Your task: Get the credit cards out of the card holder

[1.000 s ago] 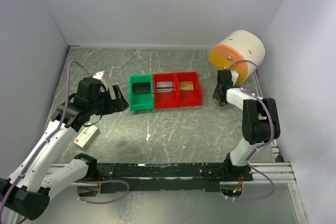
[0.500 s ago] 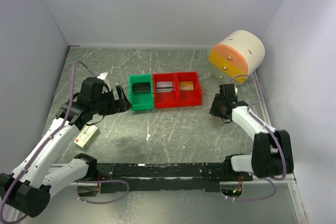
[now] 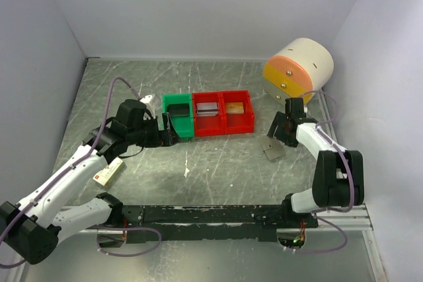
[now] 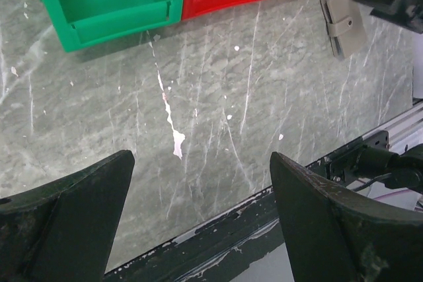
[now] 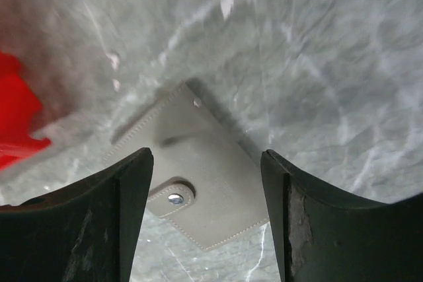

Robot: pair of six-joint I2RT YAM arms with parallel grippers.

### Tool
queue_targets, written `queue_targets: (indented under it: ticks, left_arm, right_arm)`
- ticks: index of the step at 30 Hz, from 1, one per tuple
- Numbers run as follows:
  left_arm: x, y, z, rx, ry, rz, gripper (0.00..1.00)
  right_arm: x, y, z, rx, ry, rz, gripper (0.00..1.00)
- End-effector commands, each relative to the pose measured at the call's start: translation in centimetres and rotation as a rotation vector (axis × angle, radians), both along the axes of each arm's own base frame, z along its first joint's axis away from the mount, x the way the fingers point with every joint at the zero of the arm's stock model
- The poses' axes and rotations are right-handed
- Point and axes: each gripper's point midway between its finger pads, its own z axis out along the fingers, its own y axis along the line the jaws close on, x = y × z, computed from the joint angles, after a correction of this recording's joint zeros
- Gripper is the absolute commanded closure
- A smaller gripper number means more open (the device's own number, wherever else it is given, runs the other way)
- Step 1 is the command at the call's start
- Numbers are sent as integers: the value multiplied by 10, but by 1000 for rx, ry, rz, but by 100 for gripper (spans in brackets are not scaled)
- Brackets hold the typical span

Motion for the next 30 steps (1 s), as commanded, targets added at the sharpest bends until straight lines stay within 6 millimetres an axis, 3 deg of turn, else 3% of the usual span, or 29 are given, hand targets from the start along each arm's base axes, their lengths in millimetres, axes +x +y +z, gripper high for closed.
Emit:
queue_targets:
  ticks: [1, 8, 12, 16, 22, 30]
  left_arm:
    - [-4, -2, 1, -21, -14, 1, 4]
    - [-2, -3, 0, -21, -23, 2, 4]
    - [1, -6, 1, -22, -25, -6, 4]
    - [1, -13, 1, -49, -30, -26, 4]
    - [-3, -26, -5, -67, -20, -58, 4]
    - [-23, -56, -31, -10, 1, -113, 4]
  right_arm:
    - [-12, 18, -29, 113, 68, 63, 34]
    - [-36, 43, -53, 253, 99, 77, 46]
    - [-49, 65, -50, 378, 57, 108, 56]
    - [-64, 91, -44, 489, 28, 186, 79]
    - [-90, 123, -44, 522, 53, 276, 86]
    - [-120, 212, -11, 635, -29, 471, 86]
